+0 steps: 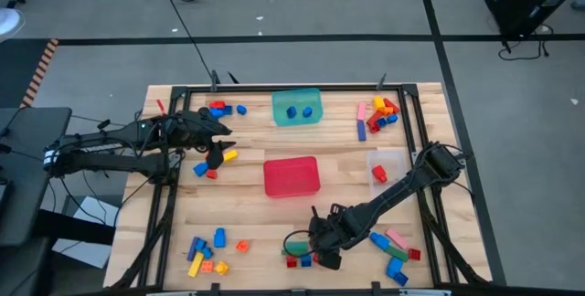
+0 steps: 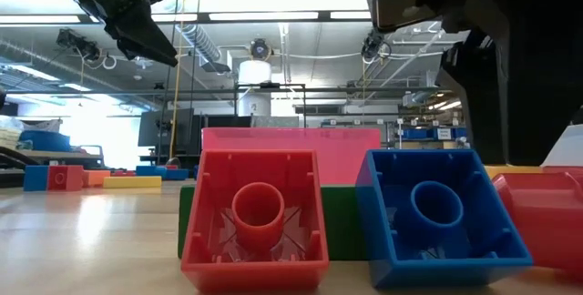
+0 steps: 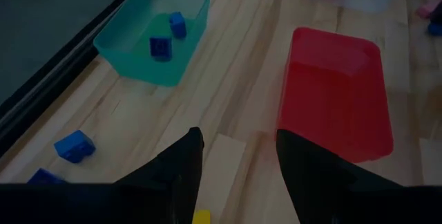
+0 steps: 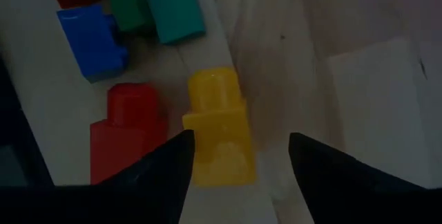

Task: Sort blocks by size
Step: Put the yellow 1 stud game piece into the transparent bin

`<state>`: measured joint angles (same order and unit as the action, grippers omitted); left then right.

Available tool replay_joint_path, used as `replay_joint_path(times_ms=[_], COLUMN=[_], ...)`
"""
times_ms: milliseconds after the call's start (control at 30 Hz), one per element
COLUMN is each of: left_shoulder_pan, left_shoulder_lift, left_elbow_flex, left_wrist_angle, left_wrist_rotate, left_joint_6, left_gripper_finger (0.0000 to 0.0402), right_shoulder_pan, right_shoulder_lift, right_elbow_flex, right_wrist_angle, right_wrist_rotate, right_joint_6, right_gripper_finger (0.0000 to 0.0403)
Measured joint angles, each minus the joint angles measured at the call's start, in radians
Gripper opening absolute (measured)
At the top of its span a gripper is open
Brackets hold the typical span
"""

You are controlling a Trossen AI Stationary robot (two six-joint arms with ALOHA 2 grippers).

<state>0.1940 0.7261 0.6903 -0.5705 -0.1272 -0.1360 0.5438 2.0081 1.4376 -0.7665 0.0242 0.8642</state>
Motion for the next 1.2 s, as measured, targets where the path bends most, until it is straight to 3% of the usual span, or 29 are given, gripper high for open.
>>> replay_joint_path(times_ms=[333, 600, 1000, 1200], left_shoulder_pan=[0.0, 0.0, 0.0, 0.0], left_shoulder_lift=[0.0, 0.0, 0.0, 0.0], left_elbow_flex=[0.0, 0.0, 0.0, 0.0], left_wrist_angle=[0.0, 0.0, -0.001, -0.001], left_wrist_rotate=[0.0, 0.0, 0.0, 0.0], left_joint_6=[0.0, 0.0, -0.006, -0.007], left_gripper_finger=[0.0193, 0.0193, 0.0193, 0.0193], right_shoulder_pan=[-0.005, -0.005, -0.022, -0.023], right_shoulder_lift=[0.002, 0.002, 0.004, -0.003], right_elbow_flex=[0.0, -0.004, -0.113, -0.165], right_wrist_angle=[0.037, 0.067, 0.217, 0.278], right_wrist_rotate=[0.006, 0.008, 0.008, 0.019], right_joint_6=[-0.005, -0.115, -0.169, -0.199], right_gripper_finger=[0.0248, 0.0245, 0.0244, 0.0208])
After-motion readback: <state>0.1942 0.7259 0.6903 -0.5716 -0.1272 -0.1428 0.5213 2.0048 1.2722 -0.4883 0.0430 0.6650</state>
